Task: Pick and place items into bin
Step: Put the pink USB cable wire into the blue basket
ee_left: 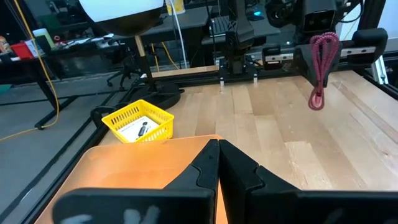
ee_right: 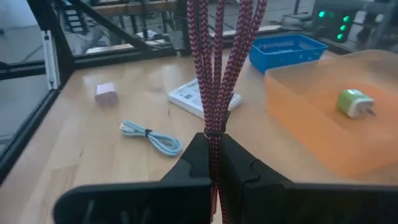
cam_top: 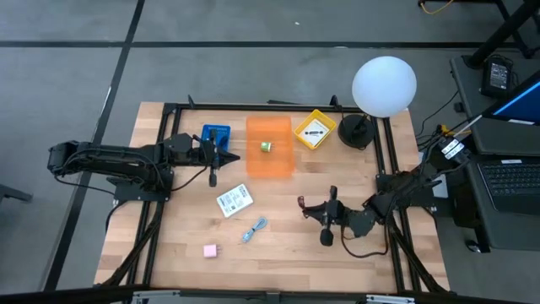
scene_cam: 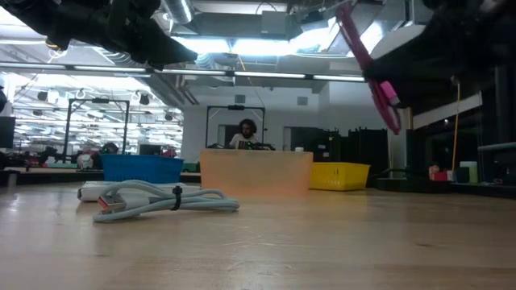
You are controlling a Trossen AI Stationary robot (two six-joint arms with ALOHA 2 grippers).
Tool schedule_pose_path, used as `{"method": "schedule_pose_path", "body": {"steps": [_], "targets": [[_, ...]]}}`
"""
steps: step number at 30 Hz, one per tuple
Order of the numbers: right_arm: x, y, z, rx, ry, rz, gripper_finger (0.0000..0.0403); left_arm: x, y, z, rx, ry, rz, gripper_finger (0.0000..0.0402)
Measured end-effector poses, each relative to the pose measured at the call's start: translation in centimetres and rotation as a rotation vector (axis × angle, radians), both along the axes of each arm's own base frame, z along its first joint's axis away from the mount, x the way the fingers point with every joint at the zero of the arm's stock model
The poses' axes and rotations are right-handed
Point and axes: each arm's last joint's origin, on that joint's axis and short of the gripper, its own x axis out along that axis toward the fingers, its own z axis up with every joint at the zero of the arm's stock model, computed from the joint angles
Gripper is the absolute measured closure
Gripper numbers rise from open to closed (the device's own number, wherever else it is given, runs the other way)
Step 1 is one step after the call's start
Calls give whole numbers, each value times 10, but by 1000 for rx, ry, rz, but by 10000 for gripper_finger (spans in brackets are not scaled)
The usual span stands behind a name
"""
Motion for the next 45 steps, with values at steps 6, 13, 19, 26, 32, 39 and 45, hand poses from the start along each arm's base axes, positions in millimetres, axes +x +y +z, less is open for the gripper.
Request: {"method": "schedule_pose_path", "body": {"steps": [6,13,19,26,32,39,45], "targets": [[10,-16,10,-68,-9,28,403,1,0,-2,-13,9,2,396],[7,-29,34,-122,-35,128,403,8,1,-10,-15,50,1,396],[5,-38,36,-160,8,111,403,10,2,-9,3,39,-2,396],[3,-49,29,-155,-34,145,403,11,0,-7,5,14,-43,396],[-14,-64,18,-133,-190,166,403,11,-1,-7,-5,11,-102,396],[-16,-71,16,-131,-211,168,403,15,-3,-8,-61,-5,-134,396],[-15,-74,16,-133,-211,156,403,25,-2,-11,-99,-44,-126,395]]}}
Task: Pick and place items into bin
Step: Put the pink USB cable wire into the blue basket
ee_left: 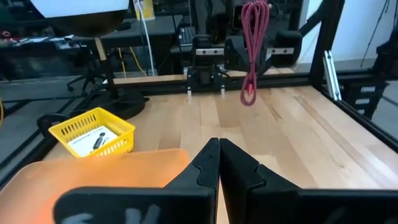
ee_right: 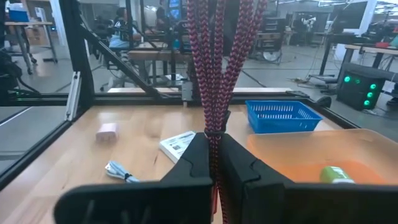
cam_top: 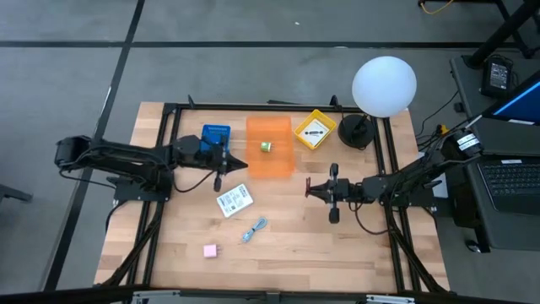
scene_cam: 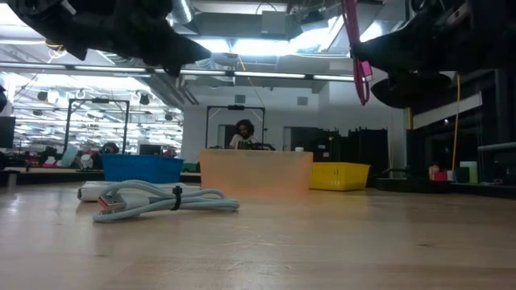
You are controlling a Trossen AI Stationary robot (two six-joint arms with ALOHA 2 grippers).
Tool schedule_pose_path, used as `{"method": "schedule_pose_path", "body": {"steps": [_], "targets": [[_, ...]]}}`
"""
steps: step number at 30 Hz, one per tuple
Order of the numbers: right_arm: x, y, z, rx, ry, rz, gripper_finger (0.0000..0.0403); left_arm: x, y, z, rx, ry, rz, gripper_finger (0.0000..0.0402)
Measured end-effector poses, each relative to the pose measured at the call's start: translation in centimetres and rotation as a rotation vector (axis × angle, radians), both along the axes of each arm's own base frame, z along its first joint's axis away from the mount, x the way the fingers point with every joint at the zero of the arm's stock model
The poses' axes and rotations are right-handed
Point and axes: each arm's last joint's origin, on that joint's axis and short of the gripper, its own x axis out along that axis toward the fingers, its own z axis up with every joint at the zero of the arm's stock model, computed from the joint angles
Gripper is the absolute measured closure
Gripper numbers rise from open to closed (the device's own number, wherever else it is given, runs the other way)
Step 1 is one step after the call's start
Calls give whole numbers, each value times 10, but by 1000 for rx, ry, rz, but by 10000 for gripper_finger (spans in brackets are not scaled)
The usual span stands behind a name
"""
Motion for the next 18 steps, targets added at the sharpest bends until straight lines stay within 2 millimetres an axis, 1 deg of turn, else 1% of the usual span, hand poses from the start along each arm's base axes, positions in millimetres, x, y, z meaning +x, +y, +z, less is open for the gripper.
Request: {"method": "schedule_pose_path", "body": {"steps": [3,6,10,15,18], "targets": [[0,0,0,1,0,0,403,4,1,-1,0,-15,0,388],[0,0,0,2,-1,0,403,6,1,-3,0,-14,1,368],[0,0,0,0,-3,0,403,6,1,-3,1,-19,1,327],[0,0,1,-8,-4,0,403,6,1,-3,-5,-20,0,266],[2,1,4,-20,-14,-1,403,6,1,-3,-24,-20,2,231]]}}
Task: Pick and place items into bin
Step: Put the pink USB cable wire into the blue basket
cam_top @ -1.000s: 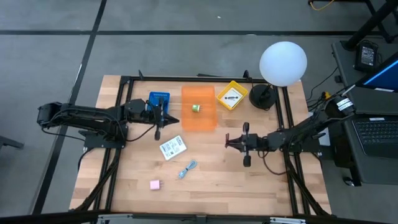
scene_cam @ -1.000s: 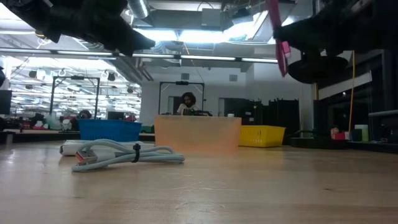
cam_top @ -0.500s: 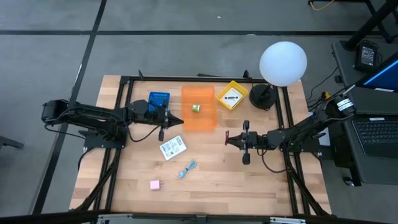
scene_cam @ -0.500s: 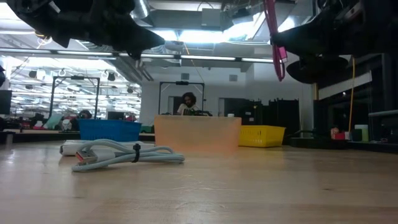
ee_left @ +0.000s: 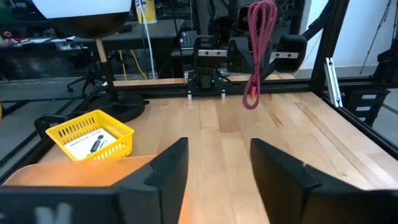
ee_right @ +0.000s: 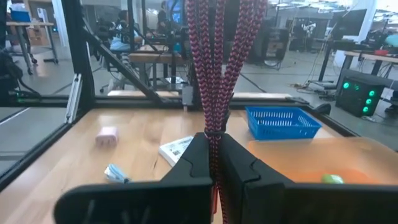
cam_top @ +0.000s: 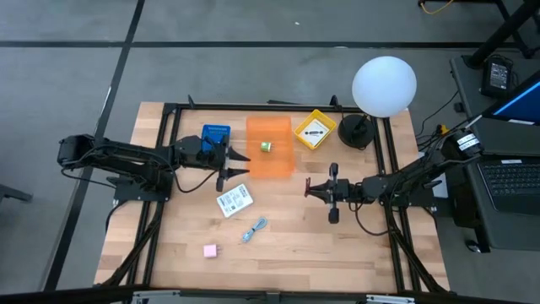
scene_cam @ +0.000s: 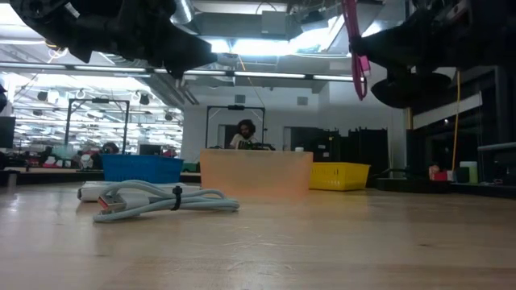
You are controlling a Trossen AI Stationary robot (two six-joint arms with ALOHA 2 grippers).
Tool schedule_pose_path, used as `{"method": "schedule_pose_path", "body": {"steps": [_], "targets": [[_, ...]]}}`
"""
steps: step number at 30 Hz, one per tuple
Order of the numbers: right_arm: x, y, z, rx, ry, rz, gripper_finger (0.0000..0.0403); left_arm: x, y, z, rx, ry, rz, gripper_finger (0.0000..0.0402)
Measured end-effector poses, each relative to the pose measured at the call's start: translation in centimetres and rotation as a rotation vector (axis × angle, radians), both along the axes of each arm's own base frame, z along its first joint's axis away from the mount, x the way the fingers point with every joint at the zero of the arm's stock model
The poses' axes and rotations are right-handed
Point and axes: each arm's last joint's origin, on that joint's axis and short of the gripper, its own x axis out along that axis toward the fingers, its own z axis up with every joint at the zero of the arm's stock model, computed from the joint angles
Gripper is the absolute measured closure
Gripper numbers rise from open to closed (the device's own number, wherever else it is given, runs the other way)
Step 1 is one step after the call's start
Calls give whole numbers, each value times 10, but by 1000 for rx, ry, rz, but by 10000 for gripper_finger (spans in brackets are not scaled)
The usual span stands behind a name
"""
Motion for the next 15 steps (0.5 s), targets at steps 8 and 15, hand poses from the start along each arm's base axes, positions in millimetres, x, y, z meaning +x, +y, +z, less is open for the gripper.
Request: {"method": "schedule_pose_path", "body": {"steps": [8,15], "targets": [[13,0,9,-31,43,-20,403,0,-1,0,-27,0,1,192],[28,-14,11,6,69,22,403,1,-8,5,-12,-52,-35,196]]}}
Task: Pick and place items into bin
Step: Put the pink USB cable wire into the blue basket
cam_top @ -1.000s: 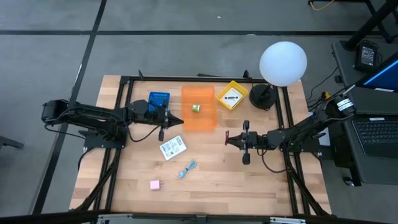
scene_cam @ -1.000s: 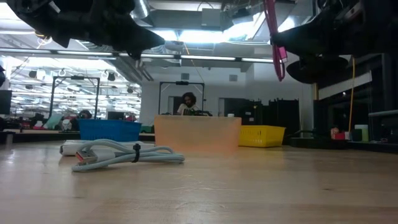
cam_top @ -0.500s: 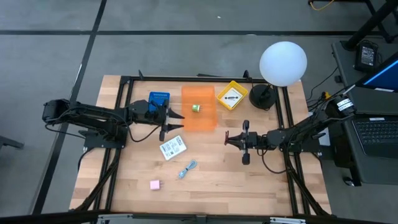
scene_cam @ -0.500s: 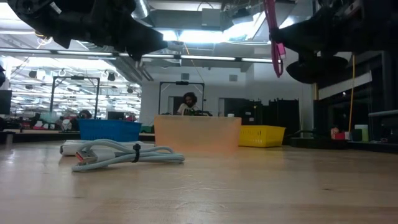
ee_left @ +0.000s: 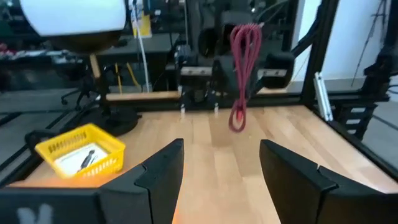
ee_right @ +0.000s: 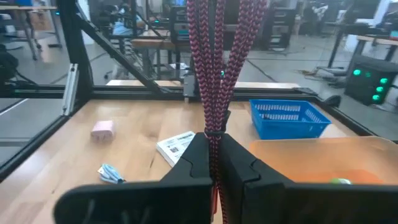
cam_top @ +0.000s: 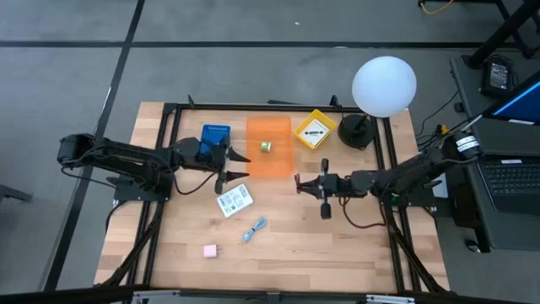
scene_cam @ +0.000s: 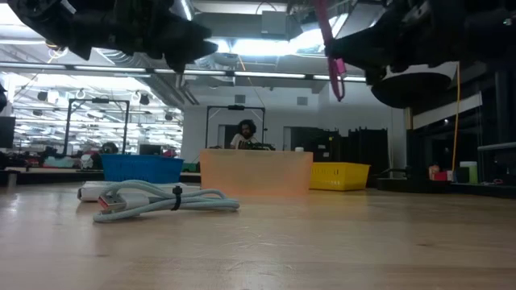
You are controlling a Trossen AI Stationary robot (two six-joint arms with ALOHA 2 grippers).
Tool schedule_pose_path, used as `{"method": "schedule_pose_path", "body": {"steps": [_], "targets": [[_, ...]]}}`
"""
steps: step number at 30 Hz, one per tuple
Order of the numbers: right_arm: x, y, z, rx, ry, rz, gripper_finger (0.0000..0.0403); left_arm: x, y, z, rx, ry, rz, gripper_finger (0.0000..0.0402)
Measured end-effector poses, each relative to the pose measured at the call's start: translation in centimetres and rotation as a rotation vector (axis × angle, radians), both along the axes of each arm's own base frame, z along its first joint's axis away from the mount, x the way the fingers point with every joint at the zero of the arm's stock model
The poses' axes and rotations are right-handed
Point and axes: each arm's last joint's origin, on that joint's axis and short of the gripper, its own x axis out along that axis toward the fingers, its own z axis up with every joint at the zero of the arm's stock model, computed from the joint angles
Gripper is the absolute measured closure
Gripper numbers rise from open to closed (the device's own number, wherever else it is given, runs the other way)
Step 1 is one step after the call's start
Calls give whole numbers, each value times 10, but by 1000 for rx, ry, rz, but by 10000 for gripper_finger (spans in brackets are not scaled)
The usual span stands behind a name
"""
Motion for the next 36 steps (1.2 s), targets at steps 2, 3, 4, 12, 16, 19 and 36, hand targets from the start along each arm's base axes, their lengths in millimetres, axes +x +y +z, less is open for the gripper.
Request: {"method": "schedule_pose_path", "body": {"steps": [2,3,4,12,16,19,36], "targets": [[5,-4,-1,1,5,0,403,0,-3,2,2,-24,-12,195],[8,-6,-1,0,8,-7,403,0,-4,4,4,-39,-18,194],[11,-8,-2,-2,13,-8,403,1,-5,5,12,-49,-23,194],[46,-16,8,-62,-21,109,402,1,-8,5,27,-47,22,198],[64,-20,12,-64,-30,127,402,1,-10,4,26,-46,41,195],[77,-24,12,-67,-21,136,402,1,-13,4,17,-45,29,194],[129,-47,20,-87,-46,227,402,1,-22,4,-19,-43,22,194]]}}
